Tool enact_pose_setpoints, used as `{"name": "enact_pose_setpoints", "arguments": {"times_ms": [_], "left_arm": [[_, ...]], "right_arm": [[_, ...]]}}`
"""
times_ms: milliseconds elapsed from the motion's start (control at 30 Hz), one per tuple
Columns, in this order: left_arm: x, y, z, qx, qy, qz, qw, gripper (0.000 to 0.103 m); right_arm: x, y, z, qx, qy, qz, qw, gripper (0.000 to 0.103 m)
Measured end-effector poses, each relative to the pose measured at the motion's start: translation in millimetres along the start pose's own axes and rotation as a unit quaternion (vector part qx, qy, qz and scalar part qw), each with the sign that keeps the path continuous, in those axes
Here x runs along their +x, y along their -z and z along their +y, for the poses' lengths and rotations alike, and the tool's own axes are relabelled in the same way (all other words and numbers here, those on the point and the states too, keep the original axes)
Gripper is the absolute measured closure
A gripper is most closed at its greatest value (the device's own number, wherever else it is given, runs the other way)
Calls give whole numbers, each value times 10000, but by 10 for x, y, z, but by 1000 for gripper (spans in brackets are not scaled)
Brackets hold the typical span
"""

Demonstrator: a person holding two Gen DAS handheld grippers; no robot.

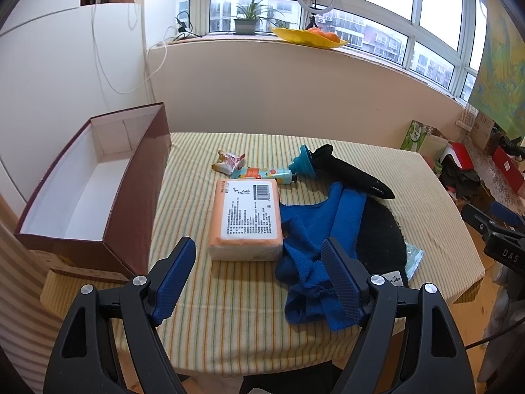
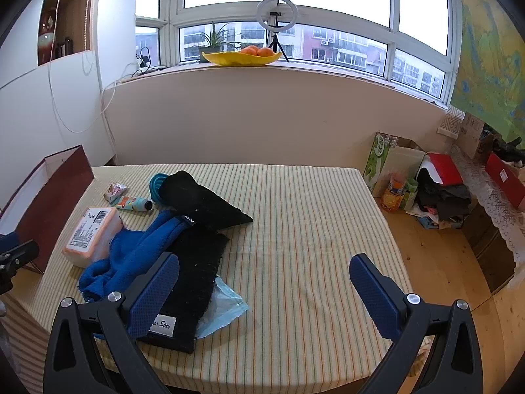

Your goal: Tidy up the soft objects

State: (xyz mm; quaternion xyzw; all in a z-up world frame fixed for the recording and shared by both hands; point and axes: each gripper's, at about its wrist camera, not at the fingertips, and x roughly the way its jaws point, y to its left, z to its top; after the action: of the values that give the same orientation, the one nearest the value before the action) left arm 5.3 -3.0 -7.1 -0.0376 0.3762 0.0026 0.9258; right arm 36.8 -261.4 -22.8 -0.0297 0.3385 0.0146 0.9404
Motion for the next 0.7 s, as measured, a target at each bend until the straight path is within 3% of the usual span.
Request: {"name": "enact_pose_setpoints", "arguments": {"times_ms": [700], "left_arm": [[42, 17, 24, -69, 3, 47, 10000, 24]], "right_arm": [[23, 16, 26, -51, -64, 13, 10000, 0]]}}
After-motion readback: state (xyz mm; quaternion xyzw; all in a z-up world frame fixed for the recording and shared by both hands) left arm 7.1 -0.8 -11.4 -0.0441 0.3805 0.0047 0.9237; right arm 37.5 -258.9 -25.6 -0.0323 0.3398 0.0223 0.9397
